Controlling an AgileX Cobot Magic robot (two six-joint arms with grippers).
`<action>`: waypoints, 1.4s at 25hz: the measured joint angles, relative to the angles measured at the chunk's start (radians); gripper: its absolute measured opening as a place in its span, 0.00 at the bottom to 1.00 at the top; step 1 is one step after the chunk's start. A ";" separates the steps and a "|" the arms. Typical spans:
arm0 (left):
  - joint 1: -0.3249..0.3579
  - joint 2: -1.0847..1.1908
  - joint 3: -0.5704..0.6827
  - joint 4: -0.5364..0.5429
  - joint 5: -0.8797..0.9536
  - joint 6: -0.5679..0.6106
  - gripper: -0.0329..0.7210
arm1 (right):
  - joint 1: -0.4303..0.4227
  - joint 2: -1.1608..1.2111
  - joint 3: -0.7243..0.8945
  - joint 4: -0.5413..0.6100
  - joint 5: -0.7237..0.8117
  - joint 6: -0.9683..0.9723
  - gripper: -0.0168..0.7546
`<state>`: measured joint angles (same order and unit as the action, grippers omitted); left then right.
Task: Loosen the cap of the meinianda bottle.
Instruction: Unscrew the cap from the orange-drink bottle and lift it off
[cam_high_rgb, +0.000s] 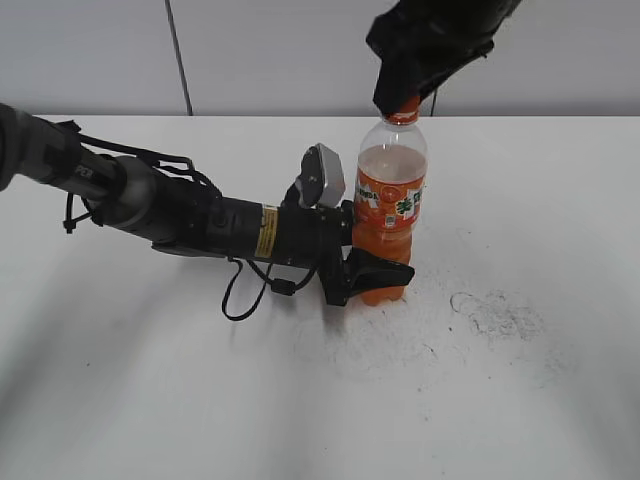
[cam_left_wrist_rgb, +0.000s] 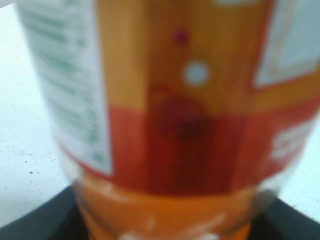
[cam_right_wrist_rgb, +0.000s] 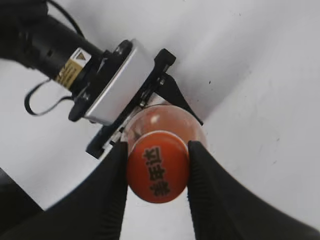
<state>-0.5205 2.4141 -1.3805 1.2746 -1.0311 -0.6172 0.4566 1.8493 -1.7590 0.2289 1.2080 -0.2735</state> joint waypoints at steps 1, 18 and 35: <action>0.000 0.000 0.000 0.001 0.000 0.000 0.71 | 0.000 0.000 0.000 0.001 0.000 -0.125 0.37; 0.000 0.000 0.000 0.007 -0.001 0.002 0.71 | 0.000 0.000 0.000 -0.009 -0.036 0.081 0.75; 0.000 0.000 -0.002 0.007 0.000 0.000 0.71 | 0.000 0.000 0.000 0.005 -0.003 -0.052 0.37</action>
<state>-0.5205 2.4141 -1.3824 1.2820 -1.0313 -0.6171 0.4566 1.8493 -1.7590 0.2335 1.2054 -0.3251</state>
